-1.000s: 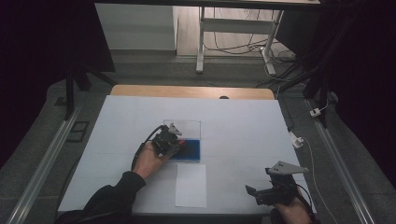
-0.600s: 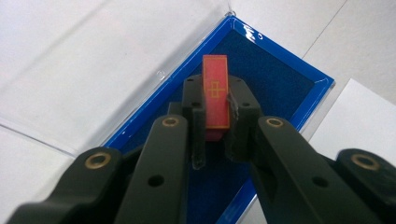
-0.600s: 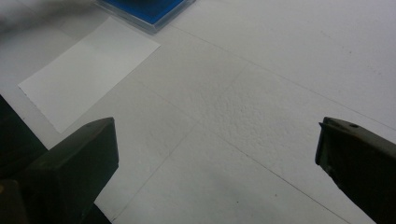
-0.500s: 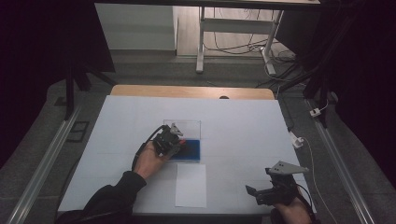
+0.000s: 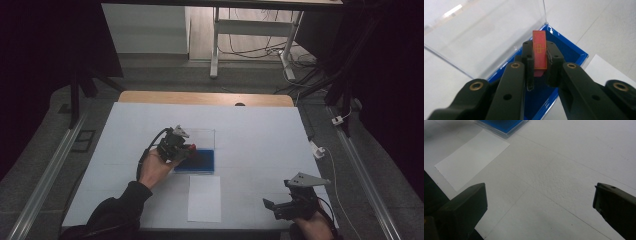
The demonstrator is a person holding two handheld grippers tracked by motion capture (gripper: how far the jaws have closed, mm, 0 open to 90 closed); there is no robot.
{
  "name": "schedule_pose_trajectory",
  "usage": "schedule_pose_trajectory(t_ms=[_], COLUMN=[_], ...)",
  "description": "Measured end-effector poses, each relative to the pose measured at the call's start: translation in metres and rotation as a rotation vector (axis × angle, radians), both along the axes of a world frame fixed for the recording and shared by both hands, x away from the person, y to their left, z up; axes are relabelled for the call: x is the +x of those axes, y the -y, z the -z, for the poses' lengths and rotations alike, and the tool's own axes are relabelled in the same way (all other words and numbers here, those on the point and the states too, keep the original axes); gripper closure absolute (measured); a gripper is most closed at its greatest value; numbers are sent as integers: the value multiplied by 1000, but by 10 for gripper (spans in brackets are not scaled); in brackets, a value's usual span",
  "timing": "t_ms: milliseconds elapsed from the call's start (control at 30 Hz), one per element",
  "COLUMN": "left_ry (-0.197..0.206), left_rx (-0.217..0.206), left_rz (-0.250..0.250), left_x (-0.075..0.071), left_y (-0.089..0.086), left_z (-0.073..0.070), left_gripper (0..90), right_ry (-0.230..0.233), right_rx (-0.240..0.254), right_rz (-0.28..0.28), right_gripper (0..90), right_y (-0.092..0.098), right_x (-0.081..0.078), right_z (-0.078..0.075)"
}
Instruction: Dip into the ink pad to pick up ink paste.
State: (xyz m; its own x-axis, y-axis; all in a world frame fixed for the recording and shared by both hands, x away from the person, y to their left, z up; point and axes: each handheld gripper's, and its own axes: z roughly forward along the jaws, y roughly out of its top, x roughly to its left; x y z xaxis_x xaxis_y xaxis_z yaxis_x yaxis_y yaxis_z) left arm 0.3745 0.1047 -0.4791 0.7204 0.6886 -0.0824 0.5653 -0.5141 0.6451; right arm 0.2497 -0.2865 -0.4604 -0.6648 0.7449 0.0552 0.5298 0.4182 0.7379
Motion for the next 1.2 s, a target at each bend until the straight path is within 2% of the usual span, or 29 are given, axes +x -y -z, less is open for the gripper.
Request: schedule_pose_trajectory(t_ms=[267, 500, 700, 967, 1067, 1200], left_ry=[-13, -25, -7, -15, -2, -7], left_rx=[38, 57, 75, 43, 50, 41], left_rz=[35, 39, 40, 33, 34, 39], left_x=[-1, -1, -3, -2, -3, -2], left_y=[11, 16, 18, 15, 16, 14], left_z=[9, 16, 18, 21, 22, 22], left_gripper=[797, 797, 798, 802, 803, 803], right_ry=[1, 3, 3, 3, 2, 0], right_rx=[2, -4, -4, -5, -8, -12], right_rz=[-1, -3, -3, -5, -5, -6], right_gripper=[0, 0, 0, 0, 0, 0], right_y=[0, 0, 0, -1, -1, -2], right_x=[0, 0, 0, 0, 0, 0], right_z=[0, 0, 0, 1, 0, 0])
